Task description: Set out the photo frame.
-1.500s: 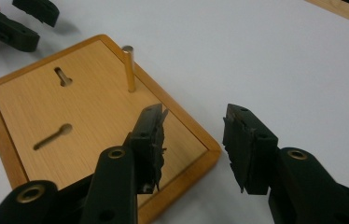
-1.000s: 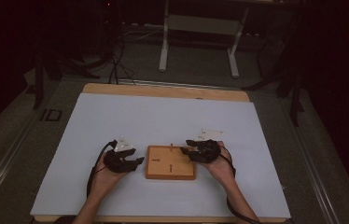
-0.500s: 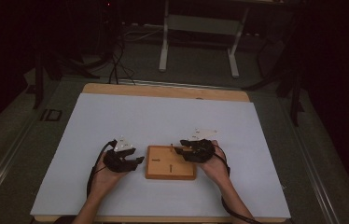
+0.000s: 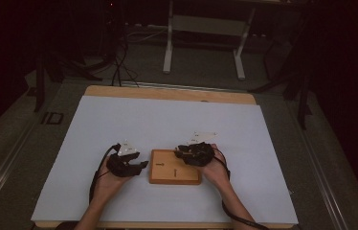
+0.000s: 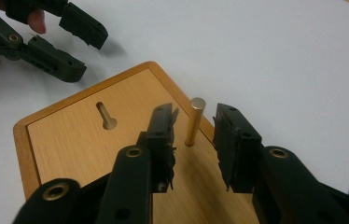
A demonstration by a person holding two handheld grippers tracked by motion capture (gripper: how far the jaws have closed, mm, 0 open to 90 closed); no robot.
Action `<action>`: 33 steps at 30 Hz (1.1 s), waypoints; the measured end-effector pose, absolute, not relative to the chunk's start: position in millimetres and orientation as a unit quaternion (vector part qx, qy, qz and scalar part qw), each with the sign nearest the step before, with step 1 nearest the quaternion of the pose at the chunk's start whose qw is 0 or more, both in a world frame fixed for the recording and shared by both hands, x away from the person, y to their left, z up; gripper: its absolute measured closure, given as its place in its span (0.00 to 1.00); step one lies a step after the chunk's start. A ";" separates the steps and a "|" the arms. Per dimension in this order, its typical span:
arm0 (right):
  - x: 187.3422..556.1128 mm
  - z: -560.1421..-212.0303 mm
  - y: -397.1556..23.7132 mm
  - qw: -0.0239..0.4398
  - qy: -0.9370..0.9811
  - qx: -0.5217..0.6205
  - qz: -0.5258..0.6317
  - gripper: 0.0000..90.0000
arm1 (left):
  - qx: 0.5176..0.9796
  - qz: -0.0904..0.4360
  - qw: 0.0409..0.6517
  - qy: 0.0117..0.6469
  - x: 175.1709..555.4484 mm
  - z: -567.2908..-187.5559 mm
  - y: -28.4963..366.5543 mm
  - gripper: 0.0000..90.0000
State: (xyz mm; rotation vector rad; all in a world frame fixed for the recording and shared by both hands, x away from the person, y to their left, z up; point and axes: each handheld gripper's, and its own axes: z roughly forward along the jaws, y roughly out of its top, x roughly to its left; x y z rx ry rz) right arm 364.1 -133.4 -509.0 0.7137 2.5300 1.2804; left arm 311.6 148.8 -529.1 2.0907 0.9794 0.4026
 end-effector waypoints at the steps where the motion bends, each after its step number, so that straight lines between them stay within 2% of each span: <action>1: 364.4 -509.7 -132.3 0.106 0.860 0.243 0.436 0.78 | 0.822 0.158 0.388 0.385 311.6 -529.1 148.8 0.53; 26: 372.0 -525.8 -124.3 0.089 0.850 0.264 0.446 0.90 | 0.823 0.160 0.388 0.384 311.3 -529.2 148.0 0.52; 33: 378.2 -530.0 -127.7 0.055 0.837 0.284 0.465 0.91 | 0.823 0.159 0.388 0.383 311.3 -529.1 147.8 0.53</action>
